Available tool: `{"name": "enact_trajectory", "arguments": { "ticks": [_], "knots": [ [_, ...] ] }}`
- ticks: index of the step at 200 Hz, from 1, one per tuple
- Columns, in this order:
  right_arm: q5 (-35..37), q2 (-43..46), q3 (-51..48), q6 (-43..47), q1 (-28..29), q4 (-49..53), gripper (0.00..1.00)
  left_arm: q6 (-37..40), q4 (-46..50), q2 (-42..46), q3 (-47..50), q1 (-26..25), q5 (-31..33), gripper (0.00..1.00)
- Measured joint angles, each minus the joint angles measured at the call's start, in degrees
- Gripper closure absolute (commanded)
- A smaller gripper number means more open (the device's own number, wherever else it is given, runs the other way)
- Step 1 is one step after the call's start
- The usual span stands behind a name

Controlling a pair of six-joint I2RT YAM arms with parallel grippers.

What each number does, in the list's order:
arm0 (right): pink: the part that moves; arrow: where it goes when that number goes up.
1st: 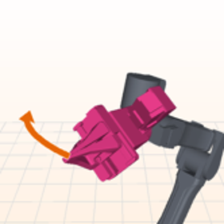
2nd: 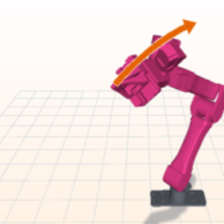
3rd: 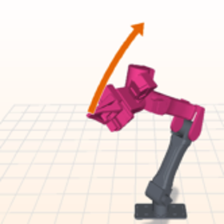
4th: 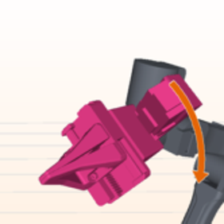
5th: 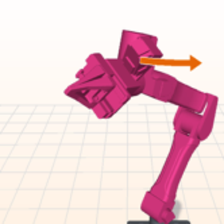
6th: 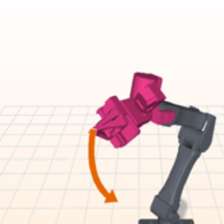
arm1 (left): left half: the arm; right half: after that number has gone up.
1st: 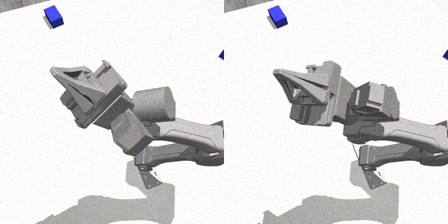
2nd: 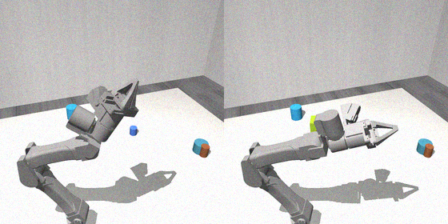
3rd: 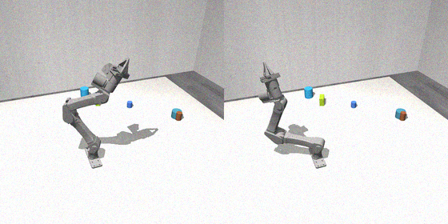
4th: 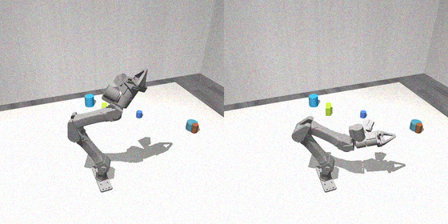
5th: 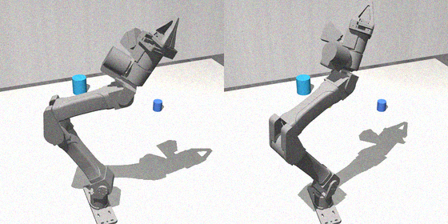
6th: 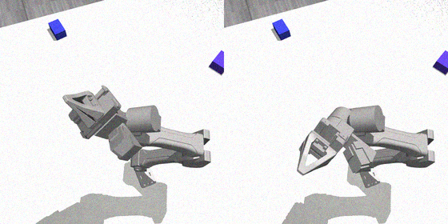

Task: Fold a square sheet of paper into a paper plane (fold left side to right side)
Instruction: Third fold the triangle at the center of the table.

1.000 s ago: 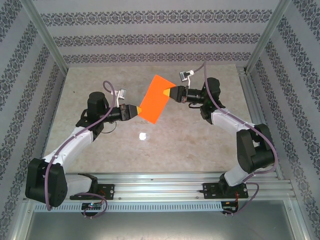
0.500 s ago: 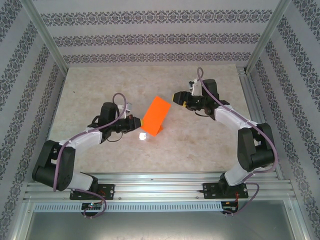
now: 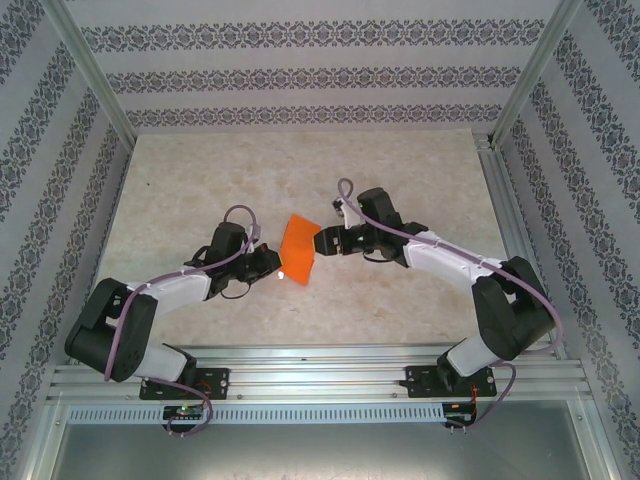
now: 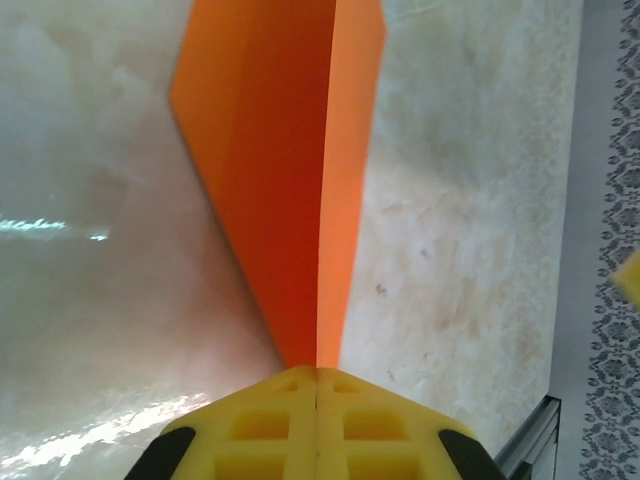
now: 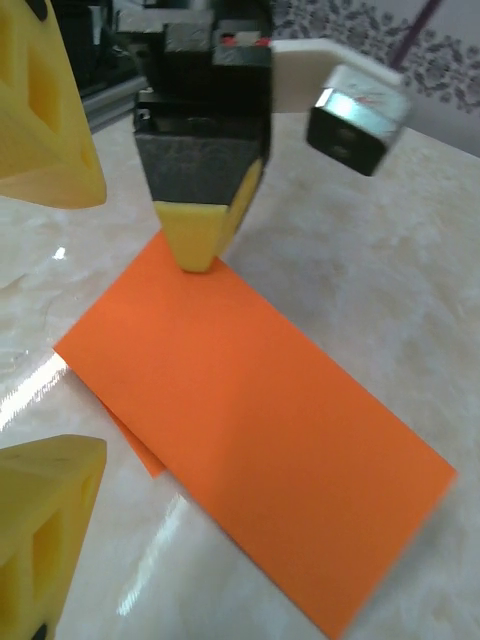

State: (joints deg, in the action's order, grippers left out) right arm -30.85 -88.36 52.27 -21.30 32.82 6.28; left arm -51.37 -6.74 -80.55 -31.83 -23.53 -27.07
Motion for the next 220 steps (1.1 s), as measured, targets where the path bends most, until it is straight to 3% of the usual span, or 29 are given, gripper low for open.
{"name": "enact_trajectory", "arguments": {
  "ticks": [73, 179, 220],
  "knots": [
    [6.3, -1.8, -9.4, 11.8, 10.9, -14.7, 0.42, -7.3, 5.9, 0.7, -3.3, -1.0, 2.2, 1.0],
    [26.7, -11.0, -4.1, 32.6, 21.9, -14.9, 0.41, -13.9, 7.7, -2.6, -4.5, -1.8, 2.6, 1.0],
    [31.9, -12.4, -3.2, 35.1, 22.2, -14.9, 0.52, -14.9, 7.7, -3.0, -5.0, -1.8, 2.5, 1.0]
  ]
}}
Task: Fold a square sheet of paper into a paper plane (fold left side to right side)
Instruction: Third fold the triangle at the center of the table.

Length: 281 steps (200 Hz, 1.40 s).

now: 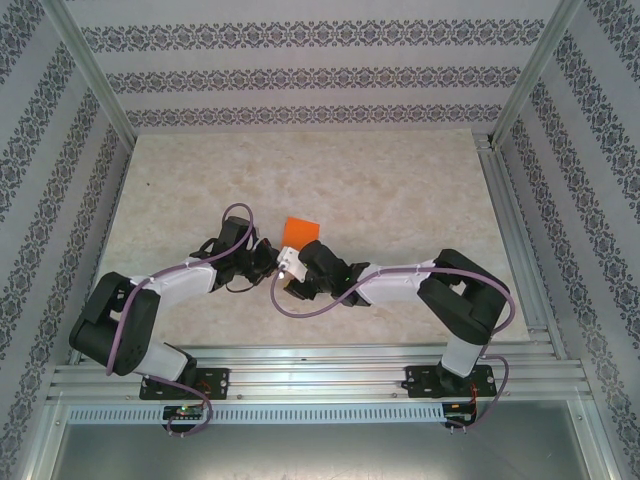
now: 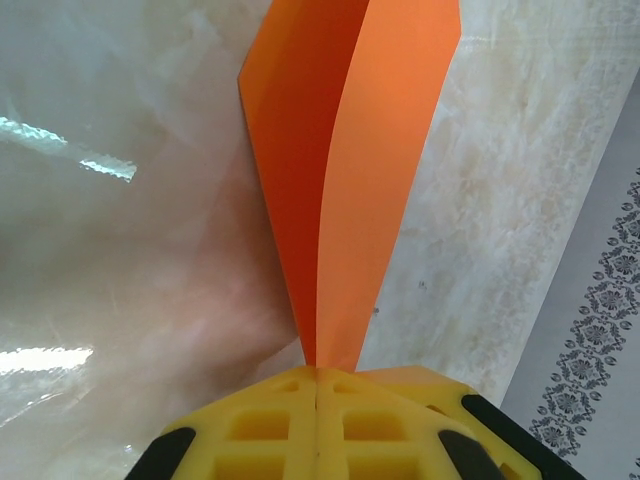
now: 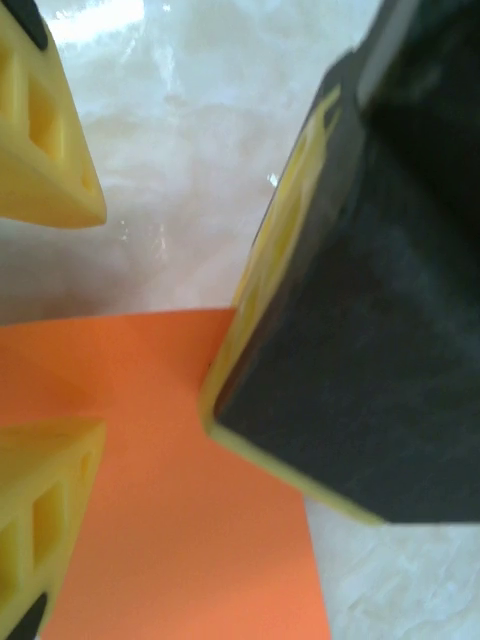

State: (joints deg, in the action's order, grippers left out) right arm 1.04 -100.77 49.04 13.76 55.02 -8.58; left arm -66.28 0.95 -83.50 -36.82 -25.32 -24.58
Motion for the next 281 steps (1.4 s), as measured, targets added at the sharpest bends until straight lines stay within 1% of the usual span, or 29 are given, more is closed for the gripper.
{"name": "enact_trajectory", "arguments": {
  "ticks": [21, 37, 61, 73, 82, 89, 98, 111, 119, 138, 153, 169, 191, 200, 220, 229, 237, 281],
  "knots": [
    [1.6, -0.8, 0.0, 0.5, 0.0, 0.0, 0.59, -0.4, 0.0, -0.6, -0.2, 0.0, -0.2, 0.99],
    [2.3, -1.3, 0.0, 1.0, 0.0, 0.2, 0.66, -0.7, 0.0, -0.8, -0.2, 0.0, -0.4, 0.95],
    [3.1, -1.6, 0.0, 1.2, 0.0, 0.6, 0.79, -1.0, 0.0, -0.9, -0.2, 0.0, -0.6, 0.83],
    [3.5, -1.6, 0.0, 1.4, 0.0, 0.6, 0.85, -1.0, 0.0, -0.9, -0.4, 0.0, -0.6, 0.74],
    [4.0, -1.6, 0.0, 1.0, 0.0, 0.6, 0.89, -1.1, 0.1, -0.9, -0.7, 0.0, -0.6, 0.69],
    [4.4, -1.6, 0.0, 1.1, 0.0, 0.3, 0.9, -0.8, 0.6, -0.9, -1.1, 0.0, -0.4, 0.66],
    [4.9, -1.6, 0.1, 1.0, 0.0, -0.1, 0.93, -0.3, 1.1, -0.9, -1.4, 0.1, -0.3, 0.59],
    [5.5, -1.5, 0.1, 0.8, -0.1, -0.5, 0.93, 0.6, 3.2, -0.9, -2.0, 0.2, 0.1, 0.5],
    [5.6, -1.5, 0.1, 0.7, -0.3, -0.9, 0.93, 1.5, 4.5, -0.8, -2.5, 0.2, 0.5, 0.47],
    [5.8, -1.4, 0.1, 0.5, -0.4, -1.9, 0.92, 4.0, 8.5, -0.8, -4.6, 1.3, 1.0, 0.45],
    [5.8, -1.2, 0.1, 0.5, -0.4, -2.4, 0.92, 6.3, 10.8, -0.8, -6.9, 3.0, 0.9, 0.44],
    [5.6, -1.2, -0.1, 0.9, -0.4, -2.1, 0.91, 8.2, 11.0, -0.9, -10.1, 5.2, -0.5, 0.47],
    [5.4, -1.2, -0.9, 1.0, -0.4, -0.6, 0.91, 10.3, 9.6, -3.6, -16.6, 6.5, -3.3, 0.56],
    [5.4, -1.2, -0.9, 1.0, -0.4, -0.1, 0.91, 10.8, 8.2, -6.0, -19.0, 6.5, -4.4, 0.61],
    [5.3, -1.2, -1.1, 1.0, -0.4, 0.2, 0.91, 11.6, 5.5, -11.0, -21.8, 6.5, -5.8, 0.65],
    [5.3, -1.2, -1.1, 1.0, -0.4, 0.3, 0.91, 11.9, 5.1, -13.4, -22.8, 6.5, -6.5, 0.71],
    [5.3, -1.2, -1.1, 1.0, -0.4, 0.5, 0.91, 12.2, 4.8, -16.0, -24.0, 6.5, -7.2, 0.74],
    [5.3, -1.2, -1.1, 1.0, -0.4, 0.7, 0.88, 13.0, 3.1, -28.5, -29.1, 6.5, -9.7, 0.79]
  ]
}}
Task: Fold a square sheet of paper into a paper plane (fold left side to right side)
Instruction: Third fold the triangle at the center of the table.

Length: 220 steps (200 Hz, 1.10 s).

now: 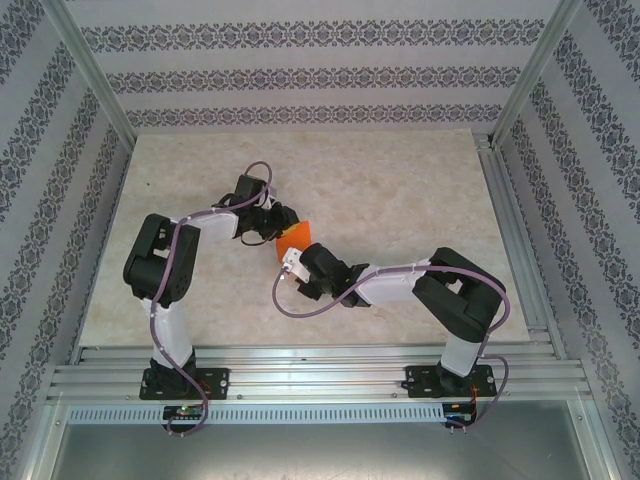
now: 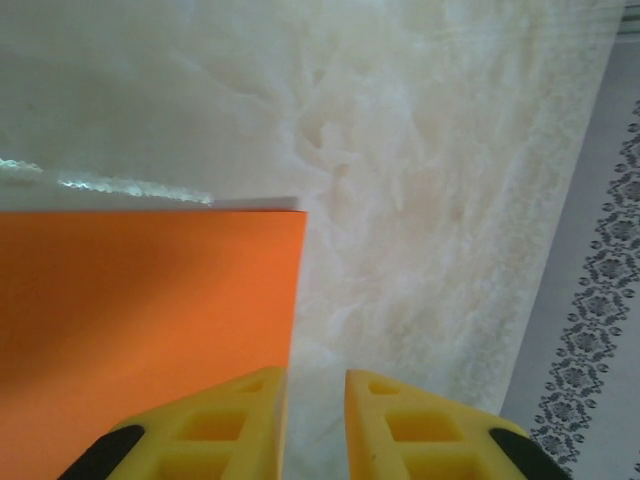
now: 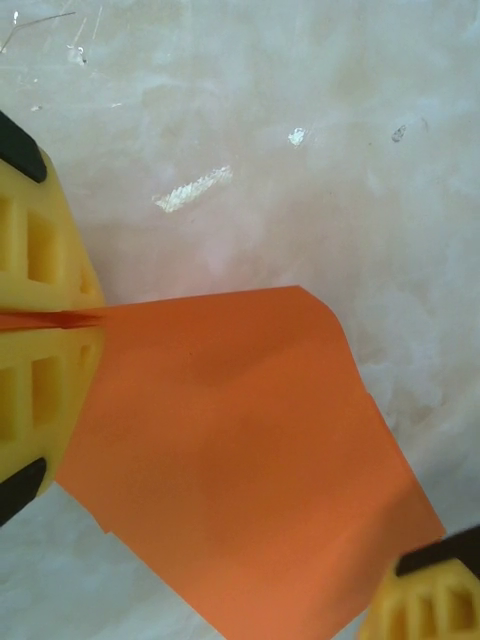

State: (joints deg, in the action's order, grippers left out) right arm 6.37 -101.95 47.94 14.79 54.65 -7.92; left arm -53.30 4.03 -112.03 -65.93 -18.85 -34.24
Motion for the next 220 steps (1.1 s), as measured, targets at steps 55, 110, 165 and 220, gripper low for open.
{"name": "enact_trajectory", "arguments": {
  "ticks": [55, 110, 165, 220],
  "knots": [
    [0.0, 0.0, 0.0, 0.2, 0.0, 0.6, 0.81, 1.2, -0.8, -5.0, -1.4, 0.0, -0.4, 0.82],
    [-0.4, -0.7, 2.0, 0.2, 0.0, 2.3, 0.73, 1.3, -3.4, -5.0, 0.2, 0.0, -0.5, 0.83],
    [-0.5, -1.7, 5.7, 0.1, 0.0, 3.0, 0.68, 1.2, -4.7, -5.0, 0.7, 0.0, -0.5, 0.84],
    [-1.1, -1.9, 7.8, 0.2, 0.1, 4.5, 0.73, 1.2, -4.8, -5.0, 0.8, 0.0, -0.4, 0.85]
  ]
}}
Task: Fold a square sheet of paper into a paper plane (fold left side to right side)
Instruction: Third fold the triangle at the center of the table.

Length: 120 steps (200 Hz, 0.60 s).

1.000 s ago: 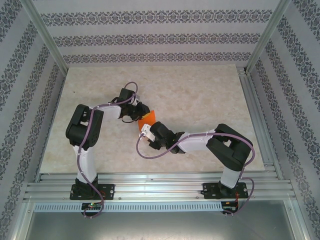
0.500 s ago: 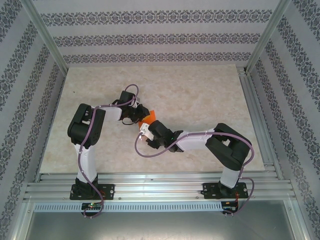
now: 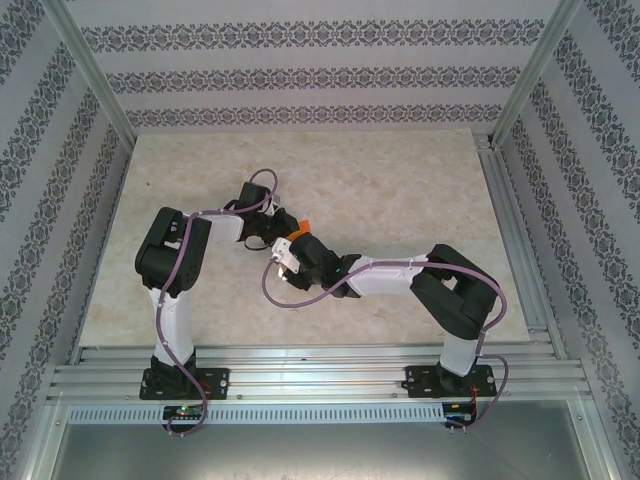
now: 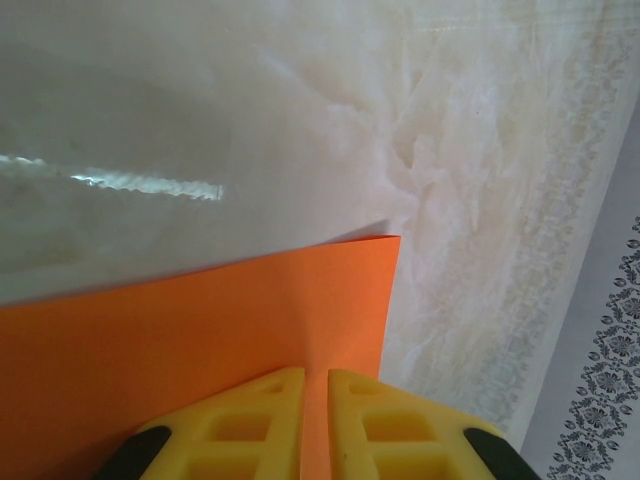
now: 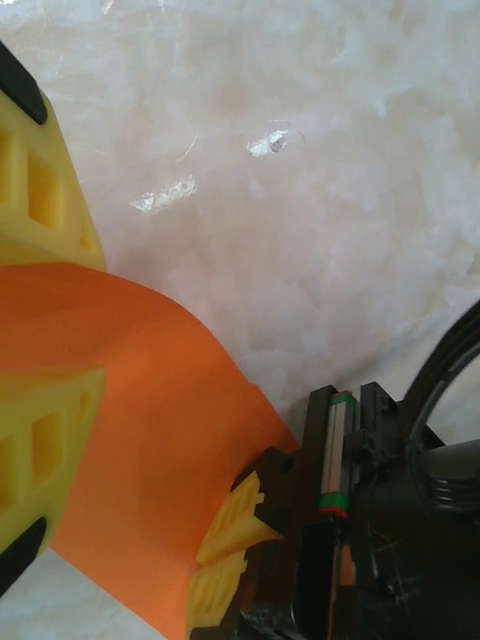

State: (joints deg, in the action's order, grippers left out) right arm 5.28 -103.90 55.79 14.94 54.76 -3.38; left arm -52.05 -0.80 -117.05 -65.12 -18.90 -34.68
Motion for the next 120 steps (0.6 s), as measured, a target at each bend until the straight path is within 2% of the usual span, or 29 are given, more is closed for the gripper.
{"name": "enact_trajectory", "arguments": {
  "ticks": [84, 120],
  "knots": [
    [-4.7, 0.7, 0.0, -0.9, -0.5, 4.0, 0.95, 0.2, 0.0, 0.0, 0.0, 0.0, 0.0, 0.85],
    [-7.1, 0.9, 1.1, -1.8, -2.1, 5.6, 0.99, 0.4, 0.0, 0.0, 0.0, 0.0, 0.0, 0.85]
  ]
}}
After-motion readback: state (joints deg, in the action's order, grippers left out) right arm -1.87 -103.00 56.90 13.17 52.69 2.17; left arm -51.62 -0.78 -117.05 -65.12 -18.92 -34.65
